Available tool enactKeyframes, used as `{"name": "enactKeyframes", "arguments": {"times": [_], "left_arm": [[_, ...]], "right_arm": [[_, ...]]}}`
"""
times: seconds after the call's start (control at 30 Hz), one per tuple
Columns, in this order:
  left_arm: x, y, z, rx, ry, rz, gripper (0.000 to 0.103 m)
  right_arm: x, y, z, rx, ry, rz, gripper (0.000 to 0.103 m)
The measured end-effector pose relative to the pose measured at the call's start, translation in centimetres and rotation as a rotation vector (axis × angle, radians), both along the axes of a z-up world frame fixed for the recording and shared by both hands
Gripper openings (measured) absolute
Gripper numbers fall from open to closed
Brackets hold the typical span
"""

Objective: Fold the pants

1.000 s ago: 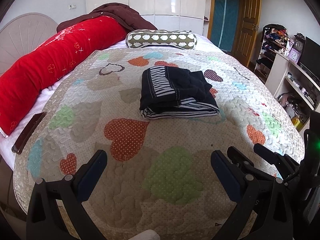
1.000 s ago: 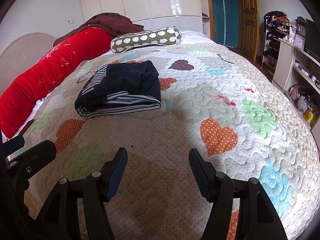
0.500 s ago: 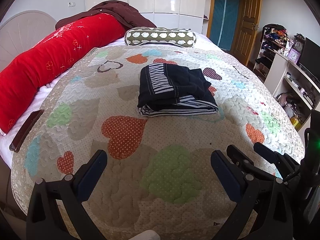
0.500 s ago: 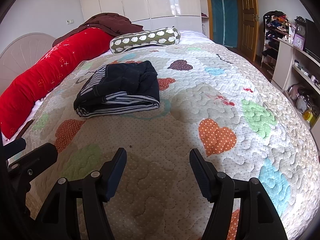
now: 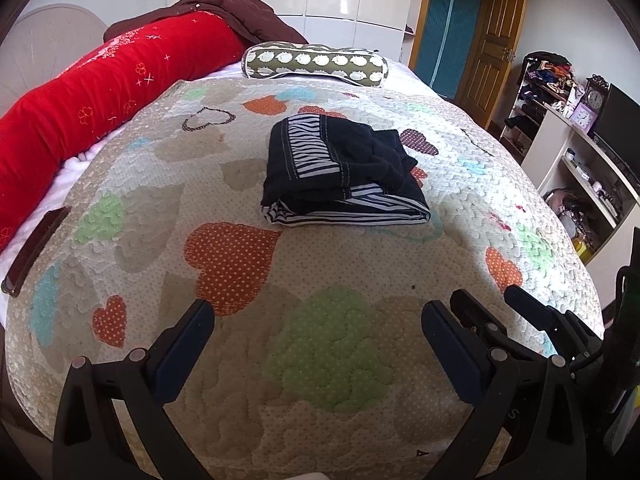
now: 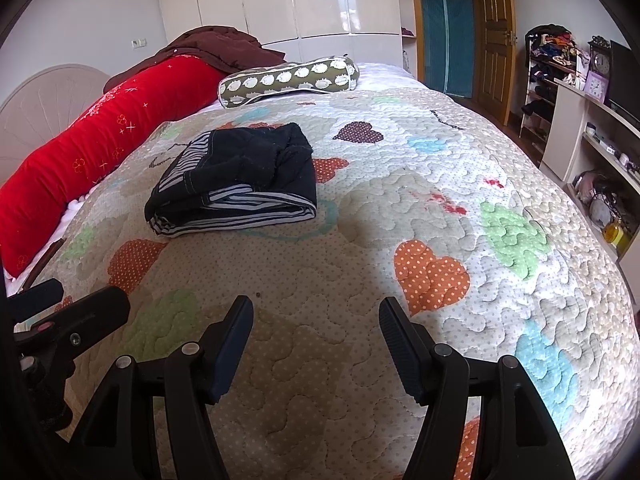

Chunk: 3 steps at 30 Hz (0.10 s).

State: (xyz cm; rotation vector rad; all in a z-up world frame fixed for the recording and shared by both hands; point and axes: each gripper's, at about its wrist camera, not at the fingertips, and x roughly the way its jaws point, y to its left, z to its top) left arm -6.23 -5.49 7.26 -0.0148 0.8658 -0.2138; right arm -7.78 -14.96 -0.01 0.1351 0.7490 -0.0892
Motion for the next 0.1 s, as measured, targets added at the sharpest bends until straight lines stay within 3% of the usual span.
{"name": "enactKeyframes", "arguments": {"times": [0.1], "left_arm": [[0.01, -0.18, 0.00, -0.006, 0.000, -0.008, 0.103]], "right_arm": [[0.21, -0.20, 0.18, -0.009, -0.004, -0.010, 0.070]]}}
